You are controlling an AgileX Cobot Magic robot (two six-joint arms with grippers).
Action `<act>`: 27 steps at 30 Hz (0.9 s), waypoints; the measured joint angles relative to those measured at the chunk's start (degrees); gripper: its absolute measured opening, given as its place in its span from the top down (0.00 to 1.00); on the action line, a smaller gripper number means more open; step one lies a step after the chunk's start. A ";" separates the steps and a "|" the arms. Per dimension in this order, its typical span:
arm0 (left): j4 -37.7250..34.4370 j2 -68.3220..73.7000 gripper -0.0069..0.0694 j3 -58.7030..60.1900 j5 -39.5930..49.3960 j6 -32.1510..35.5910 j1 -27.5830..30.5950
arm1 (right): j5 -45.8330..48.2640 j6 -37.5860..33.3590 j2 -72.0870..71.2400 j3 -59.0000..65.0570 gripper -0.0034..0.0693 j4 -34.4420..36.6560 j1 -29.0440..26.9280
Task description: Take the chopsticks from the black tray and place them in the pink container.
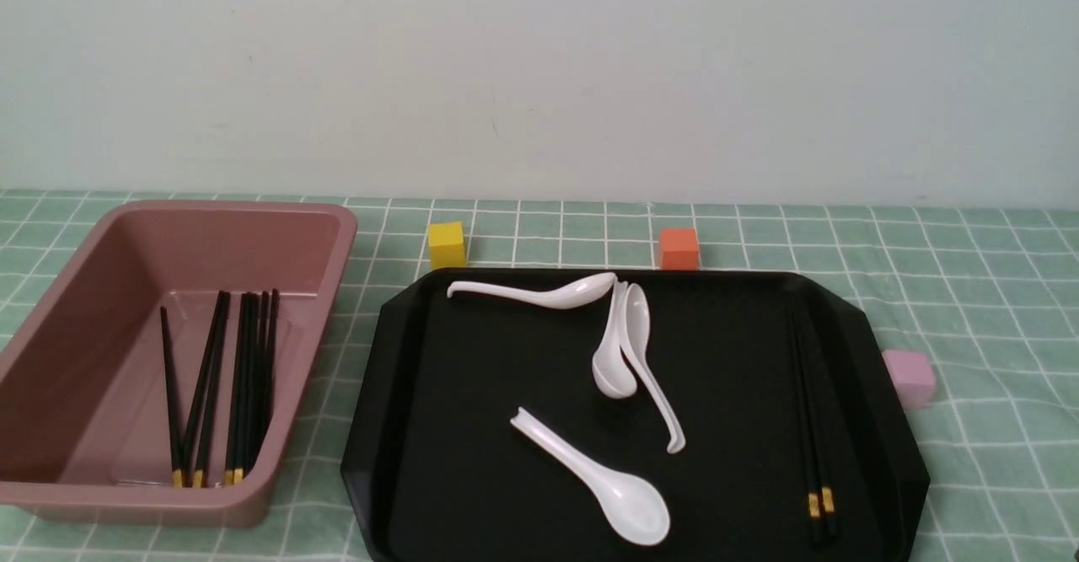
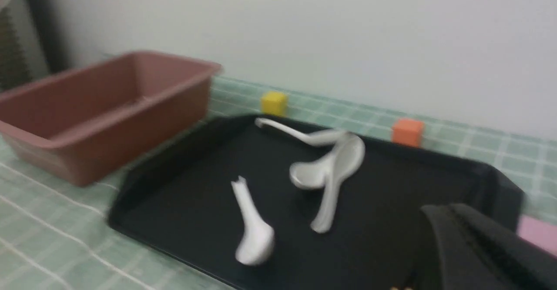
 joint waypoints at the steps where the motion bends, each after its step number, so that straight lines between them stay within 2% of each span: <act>1: 0.00 0.00 0.60 0.00 0.00 0.00 0.00 | 0.04 0.08 -0.25 0.94 0.92 -0.41 -1.93; 2: 0.00 0.00 0.60 0.00 0.00 0.00 0.00 | 0.04 0.08 -0.37 1.12 0.92 -0.74 -2.31; 3: 0.00 0.00 0.60 0.00 0.00 0.00 0.00 | 0.04 0.20 -0.60 2.73 0.91 -1.41 -5.82; 5: 0.00 0.00 0.60 0.00 0.00 0.00 0.00 | 0.19 0.26 -0.67 3.53 0.91 -1.58 -7.70; 7: 0.00 0.00 0.60 0.00 0.00 0.00 0.00 | 0.25 0.39 -0.74 5.08 0.91 -1.76 -12.14; 12: 0.00 0.00 0.60 0.00 0.00 0.00 0.00 | 0.36 0.39 -3.58 7.98 0.90 -1.76 -18.08; 17: 0.00 0.00 0.60 0.00 0.00 0.00 0.00 | 1.96 0.39 -4.20 10.18 0.89 -1.43 -21.09; 27: 0.00 0.00 0.60 0.00 0.00 0.00 0.00 | 4.79 0.39 -4.20 9.82 0.87 0.03 -21.35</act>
